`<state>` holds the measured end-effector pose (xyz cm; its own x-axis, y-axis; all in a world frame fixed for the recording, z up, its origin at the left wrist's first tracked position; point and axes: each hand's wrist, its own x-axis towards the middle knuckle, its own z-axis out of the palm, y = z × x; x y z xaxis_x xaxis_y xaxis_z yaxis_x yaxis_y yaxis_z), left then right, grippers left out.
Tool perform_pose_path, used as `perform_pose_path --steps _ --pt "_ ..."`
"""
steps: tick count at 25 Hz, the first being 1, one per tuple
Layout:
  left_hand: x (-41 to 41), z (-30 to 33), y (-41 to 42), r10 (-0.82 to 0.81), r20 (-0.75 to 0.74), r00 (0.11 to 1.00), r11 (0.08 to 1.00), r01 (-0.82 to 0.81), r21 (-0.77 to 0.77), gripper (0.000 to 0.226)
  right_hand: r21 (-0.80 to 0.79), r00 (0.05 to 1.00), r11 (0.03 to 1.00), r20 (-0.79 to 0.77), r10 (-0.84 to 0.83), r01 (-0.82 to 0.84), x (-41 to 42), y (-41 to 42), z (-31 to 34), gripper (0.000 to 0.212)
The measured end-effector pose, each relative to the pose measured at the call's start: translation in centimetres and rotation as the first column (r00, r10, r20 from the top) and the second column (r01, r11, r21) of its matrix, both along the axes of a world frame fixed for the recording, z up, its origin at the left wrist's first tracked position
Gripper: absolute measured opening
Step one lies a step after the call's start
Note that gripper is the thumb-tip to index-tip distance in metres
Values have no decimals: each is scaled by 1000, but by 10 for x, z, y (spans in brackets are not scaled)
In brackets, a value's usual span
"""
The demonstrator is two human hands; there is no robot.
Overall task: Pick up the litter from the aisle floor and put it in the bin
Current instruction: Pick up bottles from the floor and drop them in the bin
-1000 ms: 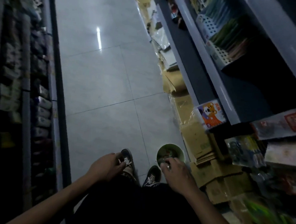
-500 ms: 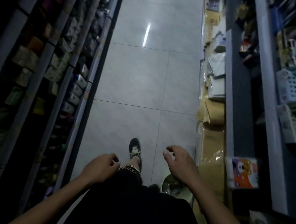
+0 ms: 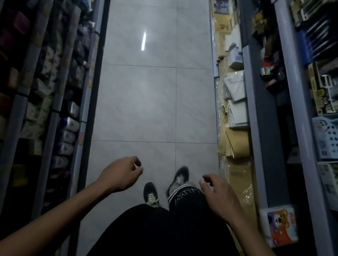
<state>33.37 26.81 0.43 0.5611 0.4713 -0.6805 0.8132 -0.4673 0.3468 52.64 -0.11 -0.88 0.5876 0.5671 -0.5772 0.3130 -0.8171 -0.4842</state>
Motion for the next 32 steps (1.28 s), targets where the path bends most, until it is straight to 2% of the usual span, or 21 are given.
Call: perform_pose_path --steps 6,10,14,20,25,32 --pt "134 -2 81 -4 31 999 1000 3 30 32 -15 997 998 -32 -64 63 113 58 -19 44" --pt "192 4 118 84 -31 996 996 -83 34 30 26 999 999 -31 26 -25 202 135 -13 45" --pt "232 4 153 158 -56 986 987 -158 -3 46 69 990 987 14 143 -144 284 227 -1 48" --pt "289 -2 238 272 -88 958 962 -274 -13 23 104 973 968 35 228 -230 379 365 6 48" --pt "372 -1 356 246 -10 969 969 -247 -9 27 95 984 979 25 179 -180 438 460 10 47" --pt "500 24 504 77 90 993 996 -81 37 36 93 998 994 -3 57 -57 512 544 25 34"
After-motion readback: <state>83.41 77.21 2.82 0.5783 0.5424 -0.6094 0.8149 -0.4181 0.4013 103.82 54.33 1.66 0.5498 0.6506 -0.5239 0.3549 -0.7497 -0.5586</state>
